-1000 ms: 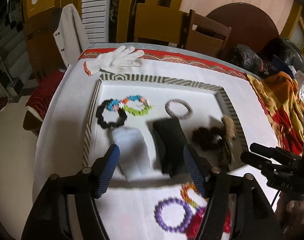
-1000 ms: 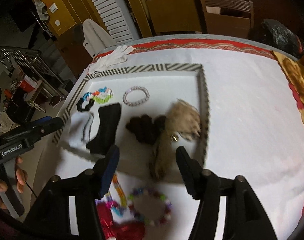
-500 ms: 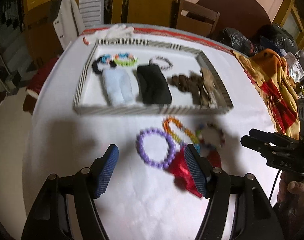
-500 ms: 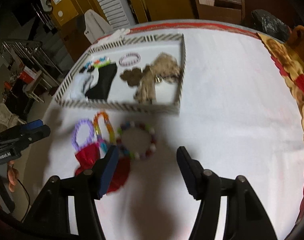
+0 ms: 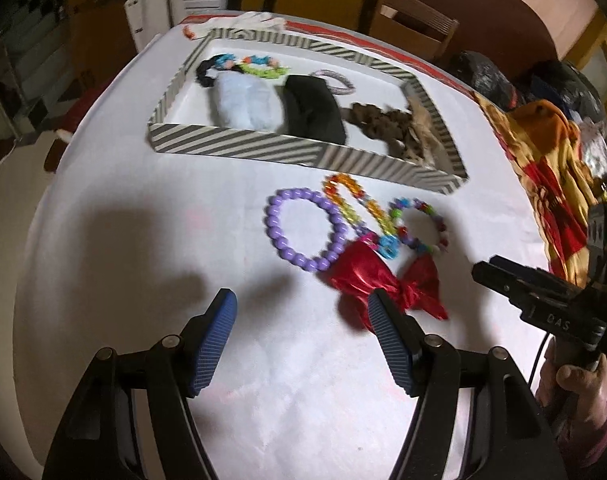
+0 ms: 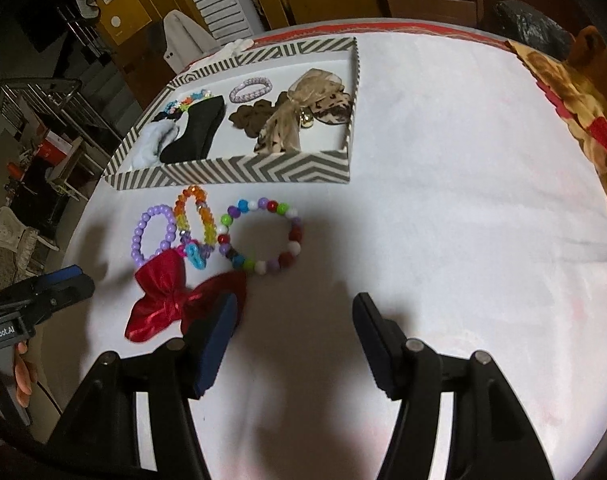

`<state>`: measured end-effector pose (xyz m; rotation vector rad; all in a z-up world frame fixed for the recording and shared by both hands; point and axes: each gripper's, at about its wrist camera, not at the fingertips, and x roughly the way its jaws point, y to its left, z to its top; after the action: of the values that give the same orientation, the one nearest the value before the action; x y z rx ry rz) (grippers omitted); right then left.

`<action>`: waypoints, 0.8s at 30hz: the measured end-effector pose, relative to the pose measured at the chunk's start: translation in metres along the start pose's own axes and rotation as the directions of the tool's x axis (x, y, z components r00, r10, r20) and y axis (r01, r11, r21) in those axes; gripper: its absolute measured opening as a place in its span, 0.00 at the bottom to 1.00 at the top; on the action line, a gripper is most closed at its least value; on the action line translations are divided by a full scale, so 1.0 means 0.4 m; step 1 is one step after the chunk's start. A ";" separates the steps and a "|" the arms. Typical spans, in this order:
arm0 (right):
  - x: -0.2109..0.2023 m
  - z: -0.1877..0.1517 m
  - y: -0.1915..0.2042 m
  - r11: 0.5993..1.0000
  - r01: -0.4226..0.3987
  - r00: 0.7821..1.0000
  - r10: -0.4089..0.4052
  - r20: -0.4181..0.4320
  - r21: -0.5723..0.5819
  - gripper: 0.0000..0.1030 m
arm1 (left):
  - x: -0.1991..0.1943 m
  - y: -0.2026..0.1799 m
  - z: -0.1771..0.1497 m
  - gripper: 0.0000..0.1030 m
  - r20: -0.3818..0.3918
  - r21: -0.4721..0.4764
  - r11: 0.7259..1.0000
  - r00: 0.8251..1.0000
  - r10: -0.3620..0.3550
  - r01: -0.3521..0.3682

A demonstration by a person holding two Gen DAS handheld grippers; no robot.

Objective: Organize jewelry

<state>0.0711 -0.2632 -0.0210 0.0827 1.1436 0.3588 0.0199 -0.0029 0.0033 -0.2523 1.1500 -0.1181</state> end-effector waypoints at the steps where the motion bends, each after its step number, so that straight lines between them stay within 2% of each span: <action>1: 0.006 0.006 -0.001 1.000 0.000 1.000 0.000 0.001 0.002 0.61 | 0.006 0.009 0.008 0.60 0.001 -0.013 1.000 1.000 0.011 -0.011; 7: 0.034 0.041 0.004 1.000 0.008 1.000 -0.008 -0.007 -0.008 0.61 | 0.045 0.045 0.063 0.60 0.005 -0.052 0.997 0.999 0.049 -0.049; 19: 0.090 0.084 0.024 0.998 0.030 0.999 -0.030 -0.010 -0.054 0.61 | 0.119 0.026 0.114 0.60 -0.013 0.014 0.989 0.989 0.144 -0.144; 24: 0.109 0.092 0.028 0.997 0.046 0.999 -0.047 -0.012 -0.067 0.59 | 0.137 0.028 0.117 0.60 -0.031 0.023 0.988 0.988 0.154 -0.153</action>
<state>0.1174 -0.2343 -0.0411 -0.0052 1.1443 0.3567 0.0845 0.0021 -0.0300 -0.1428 1.1957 0.0017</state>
